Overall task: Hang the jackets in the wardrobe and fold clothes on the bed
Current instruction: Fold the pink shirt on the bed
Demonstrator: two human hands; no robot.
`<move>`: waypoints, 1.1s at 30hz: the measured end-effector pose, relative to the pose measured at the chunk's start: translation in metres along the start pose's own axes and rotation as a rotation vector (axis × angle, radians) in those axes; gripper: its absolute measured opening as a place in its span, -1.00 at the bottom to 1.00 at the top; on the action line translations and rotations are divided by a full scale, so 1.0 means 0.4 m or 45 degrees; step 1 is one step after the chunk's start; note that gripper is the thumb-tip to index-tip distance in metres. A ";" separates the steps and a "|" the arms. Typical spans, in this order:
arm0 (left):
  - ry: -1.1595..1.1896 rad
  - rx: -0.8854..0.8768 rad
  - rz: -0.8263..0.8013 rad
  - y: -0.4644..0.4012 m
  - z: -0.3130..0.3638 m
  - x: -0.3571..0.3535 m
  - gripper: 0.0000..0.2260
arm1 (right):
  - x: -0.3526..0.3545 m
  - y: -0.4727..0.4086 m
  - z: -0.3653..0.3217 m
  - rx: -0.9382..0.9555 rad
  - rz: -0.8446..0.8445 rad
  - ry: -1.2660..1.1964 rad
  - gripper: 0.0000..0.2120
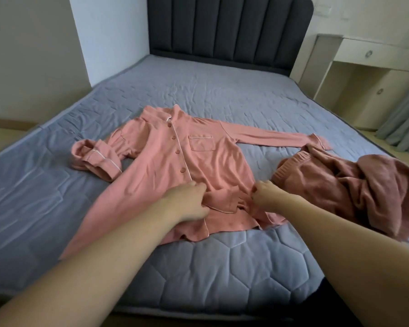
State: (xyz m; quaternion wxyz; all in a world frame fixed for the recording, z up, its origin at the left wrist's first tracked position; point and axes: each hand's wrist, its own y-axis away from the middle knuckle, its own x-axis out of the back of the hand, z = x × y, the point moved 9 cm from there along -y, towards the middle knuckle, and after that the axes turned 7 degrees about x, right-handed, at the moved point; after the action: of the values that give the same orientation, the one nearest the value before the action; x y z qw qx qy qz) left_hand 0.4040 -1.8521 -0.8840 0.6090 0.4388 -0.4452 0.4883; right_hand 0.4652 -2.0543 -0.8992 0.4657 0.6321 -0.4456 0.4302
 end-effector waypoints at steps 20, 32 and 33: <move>0.235 0.185 -0.849 0.077 0.051 -0.115 -0.83 | 0.040 0.091 0.201 -0.321 -0.265 0.245 -0.57; 0.338 0.979 0.452 0.011 -0.558 0.116 -0.54 | -0.075 -0.203 -0.520 0.592 0.203 -0.076 -0.53; 0.419 1.148 0.556 0.041 -0.635 0.119 -0.49 | -0.087 -0.225 -0.586 0.652 0.211 -0.058 -0.52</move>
State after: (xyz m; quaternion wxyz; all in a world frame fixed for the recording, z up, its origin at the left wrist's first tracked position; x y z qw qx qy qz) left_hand 0.4226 -1.5940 -0.8916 0.3057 0.4718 -0.1703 0.8093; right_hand 0.5135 -1.8057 -0.9052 0.2437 0.7001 -0.3828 0.5513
